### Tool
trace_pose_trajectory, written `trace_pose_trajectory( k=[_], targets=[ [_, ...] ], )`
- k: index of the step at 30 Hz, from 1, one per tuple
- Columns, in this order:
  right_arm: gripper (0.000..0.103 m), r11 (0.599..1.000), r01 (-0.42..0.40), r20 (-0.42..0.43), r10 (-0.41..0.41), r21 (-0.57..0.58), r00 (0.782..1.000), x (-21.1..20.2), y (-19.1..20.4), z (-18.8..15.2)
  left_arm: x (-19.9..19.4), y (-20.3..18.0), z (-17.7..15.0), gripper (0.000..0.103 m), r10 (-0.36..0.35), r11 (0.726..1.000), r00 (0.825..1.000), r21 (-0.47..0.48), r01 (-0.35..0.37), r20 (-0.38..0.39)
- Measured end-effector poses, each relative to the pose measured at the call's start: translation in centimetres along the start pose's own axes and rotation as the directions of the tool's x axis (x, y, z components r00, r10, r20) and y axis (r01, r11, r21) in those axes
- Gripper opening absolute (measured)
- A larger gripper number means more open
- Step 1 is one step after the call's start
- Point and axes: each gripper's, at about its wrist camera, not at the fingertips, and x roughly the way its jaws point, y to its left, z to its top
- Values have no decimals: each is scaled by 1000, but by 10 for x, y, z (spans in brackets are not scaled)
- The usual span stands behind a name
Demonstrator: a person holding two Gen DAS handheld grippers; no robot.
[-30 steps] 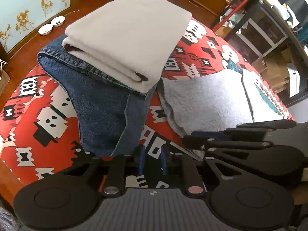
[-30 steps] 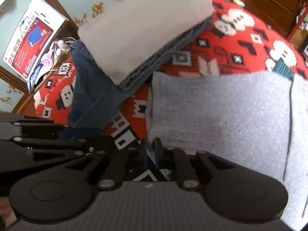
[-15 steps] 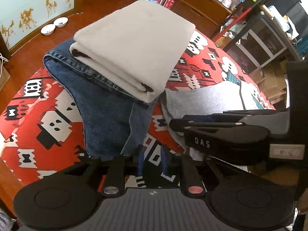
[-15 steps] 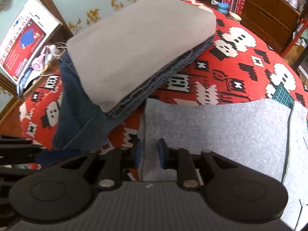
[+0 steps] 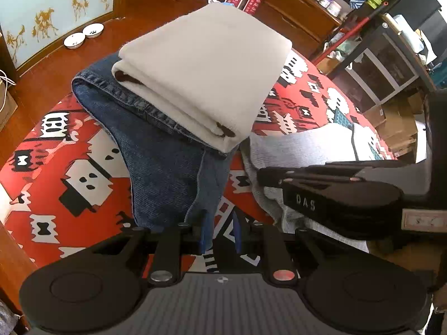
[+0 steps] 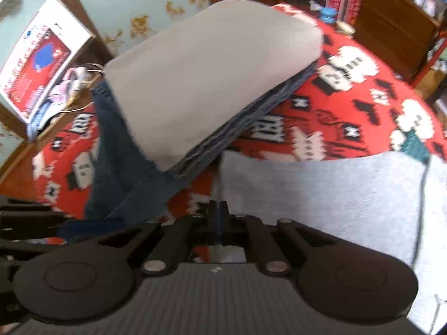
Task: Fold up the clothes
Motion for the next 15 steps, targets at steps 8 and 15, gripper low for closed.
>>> trace_pose_trajectory(
  k=[8, 15],
  targets=[
    [16, 1000, -3, -12, 3, 27, 1000, -1, -3, -1, 0, 0, 0, 16, 2, 1000, 1000, 1, -2, -4],
    [3, 999, 41, -21, -41, 1, 999, 6, 2, -6, 2, 0, 0, 17, 5, 1000, 1000, 9, -4, -13]
  ],
)
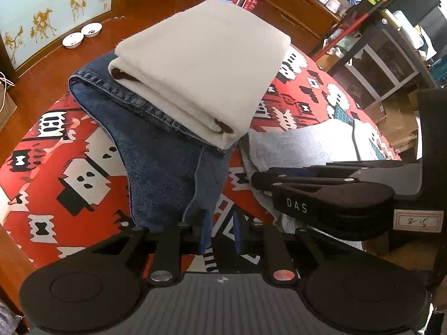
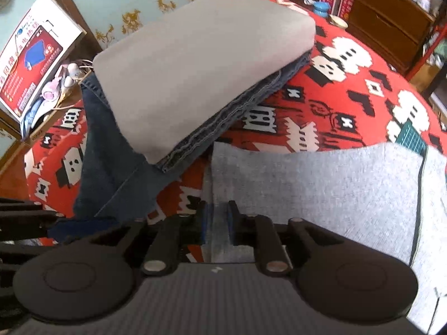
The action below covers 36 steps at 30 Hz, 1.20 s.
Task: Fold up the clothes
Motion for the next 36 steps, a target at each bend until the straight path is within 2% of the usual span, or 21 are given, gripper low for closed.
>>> trace_pose_trajectory(
  k=[3, 9, 17, 19, 21, 25, 30, 31, 33, 35, 36],
  targets=[
    [0, 999, -14, 2, 14, 45, 1000, -2, -7, 1, 1, 0, 0, 17, -1, 1000, 1000, 0, 1, -2],
    [0, 992, -103, 22, 102, 67, 995, -15, -6, 7, 0, 0, 0, 17, -2, 1000, 1000, -4, 2, -2],
    [1, 987, -121, -27, 124, 106, 992, 3, -7, 4, -1, 2, -1, 17, -4, 1000, 1000, -2, 4, -6],
    [11, 984, -136, -24, 139, 118, 990, 2, -9, 4, -1, 2, -1, 17, -5, 1000, 1000, -3, 5, -6],
    [16, 978, -156, -18, 160, 138, 987, 1, -12, 4, -1, 1, 0, 17, -5, 1000, 1000, -5, 5, -6],
    [16, 961, -191, 12, 193, 199, 981, -10, -25, 2, -2, -3, 2, 17, -7, 1000, 1000, -2, 7, -7],
    [17, 943, -192, 53, 185, 273, 981, -32, -53, -6, -1, -14, 5, 17, -22, 1000, 1000, 5, 22, -12],
    [22, 940, -177, 53, 169, 292, 984, -36, -61, -10, 0, -19, 7, 17, -26, 1000, 1000, 9, 26, -12],
    [26, 932, -157, 57, 146, 326, 988, -45, -76, -20, 4, -28, 10, 24, -35, 999, 999, 18, 35, -13],
    [26, 927, -150, 71, 134, 344, 988, -53, -88, -30, 9, -37, 14, 33, -31, 999, 1000, 14, 31, -3],
    [26, 926, -143, 77, 124, 349, 989, -57, -94, -34, 15, -43, 17, 34, -20, 1000, 1000, 21, 20, 0]
  ],
)
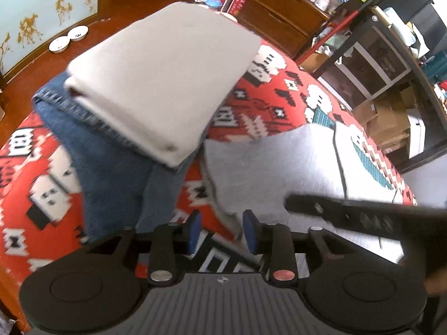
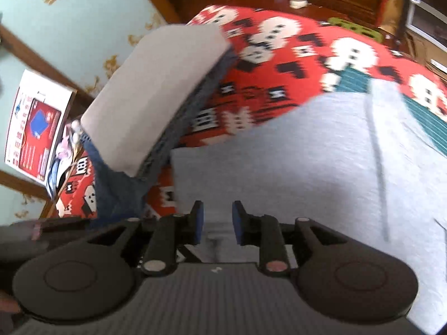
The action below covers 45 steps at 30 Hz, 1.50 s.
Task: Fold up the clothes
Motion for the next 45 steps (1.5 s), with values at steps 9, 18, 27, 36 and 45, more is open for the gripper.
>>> trace_pose_trajectory(
  k=[9, 18, 27, 36, 45],
  targets=[
    [25, 999, -2, 32, 0, 49, 999, -28, -30, -21, 44, -24, 16, 36, 163, 986, 987, -24, -162, 14],
    [25, 996, -20, 47, 16, 90, 999, -30, -45, -24, 54, -31, 28, 5, 272, 961, 960, 42, -275, 68],
    [25, 993, -20, 46, 15, 117, 999, -24, -57, -28, 41, -54, 19, 2, 330, 863, 905, 302, -404, 267],
    [25, 997, -49, 45, 47, 58, 998, -14, -47, -29, 57, -48, 12, 3, 304, 852, 922, 363, -376, 241],
    [13, 996, -80, -1, 80, -42, 997, 8, -13, -39, 41, -42, 6, 21, 241, 875, 953, 384, -295, 183]
  ],
)
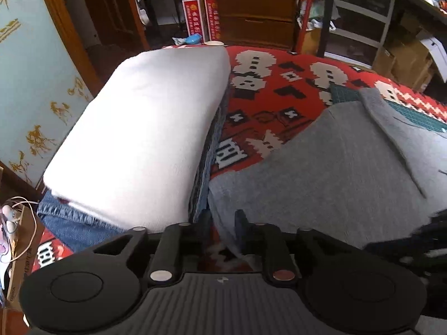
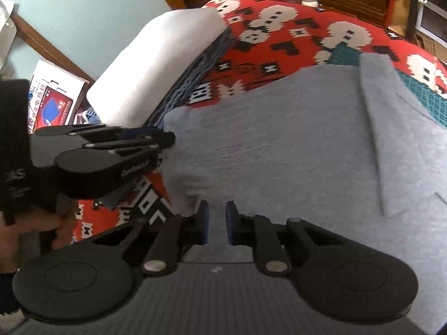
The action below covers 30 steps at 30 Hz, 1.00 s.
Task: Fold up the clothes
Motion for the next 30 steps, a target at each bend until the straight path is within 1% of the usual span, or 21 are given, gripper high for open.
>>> trace_pose_trajectory(
  k=[2, 3, 6, 10, 12, 14, 16, 17, 19, 20, 21, 23, 24, 26, 27, 30],
  targets=[
    [13, 1000, 0, 2, 0, 11, 1000, -1, 0, -2, -6, 1, -3, 30, -6, 1000, 1000, 1, 6, -10],
    [13, 1000, 0, 3, 0, 16, 1000, -1, 0, -3, -10, 1, -4, 30, -6, 1000, 1000, 0, 6, -8],
    [13, 1000, 3, 7, -3, 31, 1000, -3, -2, -7, -18, -3, -1, 30, -7, 999, 1000, 33, 6, 30],
    [14, 998, 21, 13, -22, 62, 1000, -10, -10, -12, -14, -17, 16, 30, -8, 990, 996, 143, -5, 93],
    [14, 996, 24, 18, -26, 83, 1000, -15, -16, -14, -2, -21, 27, 30, 18, 981, 996, 192, -35, 88],
    [14, 995, 27, 23, -29, 99, 999, -19, -20, -15, 11, -21, 35, 29, 49, 975, 997, 212, -61, 60],
    [14, 994, 25, 29, -28, 110, 999, -23, -24, -16, 24, -20, 37, 27, 35, 974, 999, 226, -35, 8],
    [14, 993, 24, 32, -28, 116, 999, -25, -25, -17, 28, -21, 37, 27, 36, 968, 999, 248, -35, -1],
    [14, 992, 21, 41, -26, 128, 999, -27, -29, -18, 30, -27, 33, 25, 40, 955, 999, 295, -41, 11],
    [14, 991, 20, 45, -26, 135, 999, -28, -30, -18, 31, -28, 32, 12, 39, 952, 999, 302, -40, 10],
    [14, 990, 19, 49, -27, 143, 998, -29, -32, -18, 33, -29, 31, 3, 38, 950, 999, 309, -39, 10],
    [14, 987, 18, 56, -27, 157, 998, -31, -36, -19, 36, -30, 30, 4, 73, 943, 997, 323, -79, 31],
    [14, 986, 19, 59, -29, 163, 998, -31, -38, -19, 33, -32, 30, 4, 102, 936, 993, 332, -115, 57],
    [14, 985, 15, 66, -26, 172, 998, -33, -41, -20, 27, -33, 32, 4, 136, 927, 986, 339, -162, 99],
    [15, 984, 14, 67, -27, 175, 997, -33, -42, -20, 26, -35, 32, 4, 150, 921, 983, 347, -179, 107],
    [15, 982, 17, 70, -30, 187, 997, -34, -46, -20, 33, -42, 29, 4, 172, 898, 981, 394, -195, 94]
  ],
)
